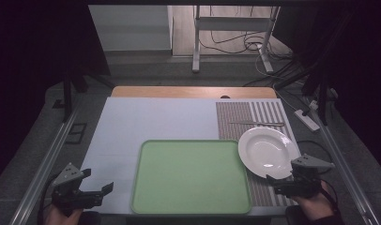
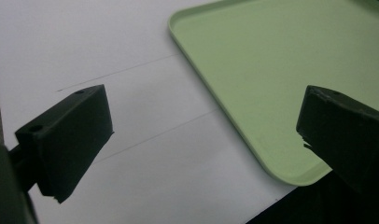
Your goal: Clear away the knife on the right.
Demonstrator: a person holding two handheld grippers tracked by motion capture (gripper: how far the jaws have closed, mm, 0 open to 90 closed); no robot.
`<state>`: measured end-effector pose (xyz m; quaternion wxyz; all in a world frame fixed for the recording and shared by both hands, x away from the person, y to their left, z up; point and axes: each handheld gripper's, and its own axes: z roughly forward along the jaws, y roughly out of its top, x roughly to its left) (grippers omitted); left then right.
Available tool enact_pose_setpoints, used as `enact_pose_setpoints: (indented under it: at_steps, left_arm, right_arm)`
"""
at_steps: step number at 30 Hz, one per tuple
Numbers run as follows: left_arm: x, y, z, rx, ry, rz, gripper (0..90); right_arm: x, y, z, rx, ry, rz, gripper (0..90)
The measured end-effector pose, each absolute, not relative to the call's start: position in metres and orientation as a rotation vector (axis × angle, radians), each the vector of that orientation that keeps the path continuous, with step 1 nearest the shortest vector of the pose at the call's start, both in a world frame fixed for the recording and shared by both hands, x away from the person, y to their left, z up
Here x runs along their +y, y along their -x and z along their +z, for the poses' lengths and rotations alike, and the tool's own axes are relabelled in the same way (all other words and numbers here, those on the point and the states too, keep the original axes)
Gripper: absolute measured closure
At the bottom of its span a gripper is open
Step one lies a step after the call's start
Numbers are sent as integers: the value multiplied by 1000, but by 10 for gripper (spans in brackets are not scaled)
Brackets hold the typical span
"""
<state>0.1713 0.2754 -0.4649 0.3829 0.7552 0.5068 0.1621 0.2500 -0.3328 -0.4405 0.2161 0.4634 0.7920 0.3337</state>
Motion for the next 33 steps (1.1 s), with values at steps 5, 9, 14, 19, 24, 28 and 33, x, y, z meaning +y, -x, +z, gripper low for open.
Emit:
enact_pose_setpoints:
  at_steps: [5, 9, 14, 19, 24, 28, 33]
  left_arm:
    - [276, -172, -465, 1295, -1917, 405, 34]
    - [277, -172, -465, 1298, -1914, 403, 34]
    - [277, -171, -465, 1298, -1913, 403, 33]
    - [275, -171, -464, 1297, -1920, 418, 35]
    - [272, -171, -464, 1291, -1947, 410, 33]
    - [274, -171, -464, 1298, -1933, 397, 33]
    - [275, -171, -465, 1300, -1927, 388, 33]
  right_arm:
    - [-332, -250, -441, 2212, -1276, 922, 0]
    - [-334, -251, -441, 2215, -1295, 929, 0]
    - [-333, -252, -442, 2234, -1288, 920, 0]
    - [-331, -253, -442, 2255, -1281, 907, 0]
    - [-330, -253, -442, 2262, -1268, 910, 0]
    - [-329, -253, -442, 2274, -1246, 900, 0]
    - [-326, -256, -441, 2286, -1240, 919, 0]
